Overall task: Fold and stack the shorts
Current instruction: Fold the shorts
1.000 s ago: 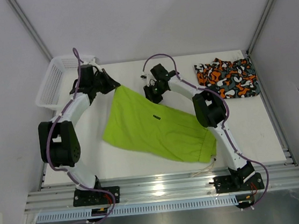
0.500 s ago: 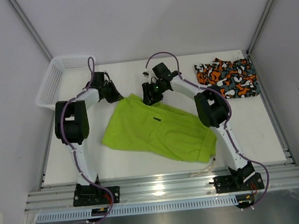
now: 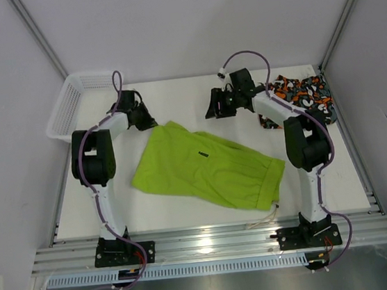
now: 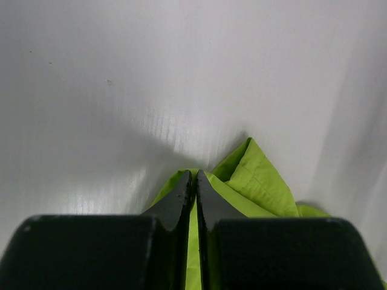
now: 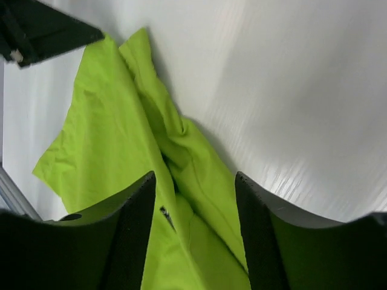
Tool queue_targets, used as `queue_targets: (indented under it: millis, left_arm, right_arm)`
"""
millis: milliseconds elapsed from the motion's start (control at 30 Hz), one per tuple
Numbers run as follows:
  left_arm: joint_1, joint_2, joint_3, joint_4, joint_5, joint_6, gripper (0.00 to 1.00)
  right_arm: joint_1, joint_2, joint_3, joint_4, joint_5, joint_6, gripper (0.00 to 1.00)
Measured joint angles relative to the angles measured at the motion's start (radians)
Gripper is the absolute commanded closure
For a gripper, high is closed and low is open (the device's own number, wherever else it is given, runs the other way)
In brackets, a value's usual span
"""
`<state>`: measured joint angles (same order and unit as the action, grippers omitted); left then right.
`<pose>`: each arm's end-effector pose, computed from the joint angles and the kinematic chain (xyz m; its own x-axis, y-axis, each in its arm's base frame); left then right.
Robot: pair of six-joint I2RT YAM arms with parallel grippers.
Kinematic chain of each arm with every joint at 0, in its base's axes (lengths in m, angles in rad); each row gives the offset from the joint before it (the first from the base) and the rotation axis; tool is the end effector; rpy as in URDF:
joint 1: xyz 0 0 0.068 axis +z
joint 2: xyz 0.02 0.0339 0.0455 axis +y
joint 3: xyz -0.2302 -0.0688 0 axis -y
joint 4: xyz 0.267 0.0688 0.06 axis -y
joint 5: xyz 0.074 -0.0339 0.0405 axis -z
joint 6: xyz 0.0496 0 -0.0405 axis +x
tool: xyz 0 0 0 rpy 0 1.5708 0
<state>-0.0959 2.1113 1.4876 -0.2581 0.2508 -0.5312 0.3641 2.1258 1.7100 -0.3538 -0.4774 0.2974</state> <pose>0.4645 -0.0570 0.1094 -0.7890 -0.4171 -0.4511 -0.1738 0.8558 -0.4872 0.4540 0.1974 0.1740 -0.8047 -0.0281 -0.5930 -0.4067 0.7538 0.5161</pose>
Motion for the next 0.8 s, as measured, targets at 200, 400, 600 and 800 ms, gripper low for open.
queue_targets:
  millis: [200, 400, 600, 800]
  left_arm:
    - [0.0, 0.007, 0.005, 0.001, -0.012, 0.0, 0.9]
    - [0.0, 0.009, 0.005, 0.01, -0.012, 0.007, 0.87]
    - [0.0, 0.009, 0.005, 0.018, -0.012, 0.017, 0.87]
    - [0.0, 0.009, 0.003, 0.032, -0.012, 0.018, 0.85]
  right_arm:
    - [0.03, -0.132, -0.185, 0.038, -0.072, -0.023, 0.77]
    - [0.109, -0.146, -0.29, 0.081, -0.166, -0.016, 0.88]
    - [0.127, -0.126, -0.275, 0.014, -0.117, 0.002, 0.89]
    - [0.099, -0.049, -0.178, -0.101, 0.097, 0.029, 0.84]
